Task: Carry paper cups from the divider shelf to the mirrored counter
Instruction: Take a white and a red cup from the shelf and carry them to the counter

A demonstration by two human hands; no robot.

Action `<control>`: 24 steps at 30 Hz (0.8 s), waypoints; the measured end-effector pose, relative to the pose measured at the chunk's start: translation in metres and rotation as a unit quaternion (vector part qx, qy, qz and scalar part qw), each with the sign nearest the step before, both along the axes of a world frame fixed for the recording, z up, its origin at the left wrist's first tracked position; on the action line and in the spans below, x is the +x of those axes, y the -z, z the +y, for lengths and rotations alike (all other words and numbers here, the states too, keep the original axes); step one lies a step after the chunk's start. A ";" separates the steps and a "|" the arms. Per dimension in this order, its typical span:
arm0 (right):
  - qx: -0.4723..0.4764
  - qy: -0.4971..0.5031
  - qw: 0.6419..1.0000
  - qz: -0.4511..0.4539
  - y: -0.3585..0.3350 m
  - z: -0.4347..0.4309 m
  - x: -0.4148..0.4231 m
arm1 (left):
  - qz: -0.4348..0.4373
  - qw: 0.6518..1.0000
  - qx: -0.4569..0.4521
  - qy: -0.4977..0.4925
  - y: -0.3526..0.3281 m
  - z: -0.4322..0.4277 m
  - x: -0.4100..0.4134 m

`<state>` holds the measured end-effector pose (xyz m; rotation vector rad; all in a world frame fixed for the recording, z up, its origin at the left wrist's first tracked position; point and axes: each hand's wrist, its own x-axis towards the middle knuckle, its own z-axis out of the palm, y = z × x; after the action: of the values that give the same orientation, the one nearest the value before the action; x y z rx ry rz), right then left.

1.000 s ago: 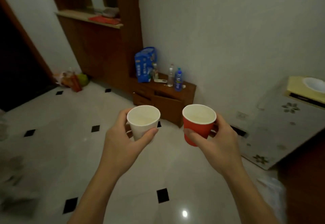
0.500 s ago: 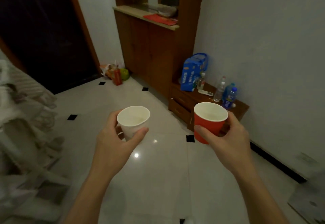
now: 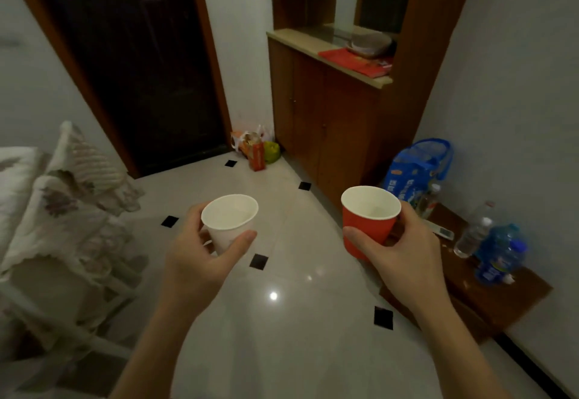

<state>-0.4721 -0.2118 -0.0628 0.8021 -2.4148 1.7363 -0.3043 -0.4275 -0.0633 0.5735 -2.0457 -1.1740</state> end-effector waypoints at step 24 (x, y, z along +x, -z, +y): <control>0.029 -0.090 0.995 0.010 0.005 -0.383 -0.243 | -0.018 0.992 0.001 -0.128 0.014 -0.345 -0.184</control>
<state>-0.7151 -0.5947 -0.0675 1.0686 -2.4597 1.7120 -0.4878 -0.7723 -0.0774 0.8359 -1.9318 -1.0208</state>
